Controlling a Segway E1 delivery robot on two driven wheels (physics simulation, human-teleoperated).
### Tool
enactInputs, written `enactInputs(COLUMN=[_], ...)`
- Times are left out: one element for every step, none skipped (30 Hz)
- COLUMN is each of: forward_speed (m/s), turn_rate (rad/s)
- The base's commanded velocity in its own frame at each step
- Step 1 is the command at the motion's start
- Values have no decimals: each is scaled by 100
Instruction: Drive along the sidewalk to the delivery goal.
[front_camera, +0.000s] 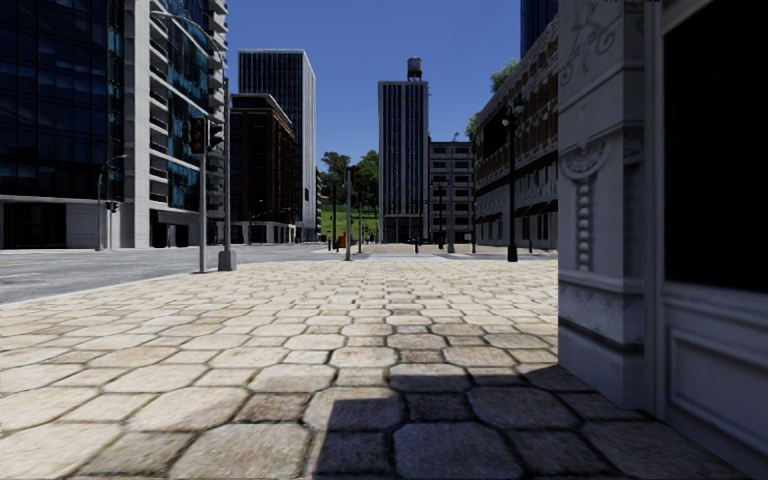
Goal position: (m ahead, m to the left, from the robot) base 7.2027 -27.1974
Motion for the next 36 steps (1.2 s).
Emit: enactInputs(forward_speed=[200, 200, 200, 200, 200, 200, 200, 200, 200, 200, 200, 200, 200, 200, 200, 200, 200, 200, 200, 200, 200, 200, 200, 200, 200, 200, 200, 200, 200, 200, 200, 200, 200, 200, 200, 200], turn_rate=[0, 0, 0, 0, 0, 0, 0, 0, 0, 0, 0, 0, 0, 0, 0, 0, 0, 0, 0, 0, 0, 0, 0, 0, 0, 0, 0, 0, 0, 0, 0, 0, 0, 0, 0, 0])
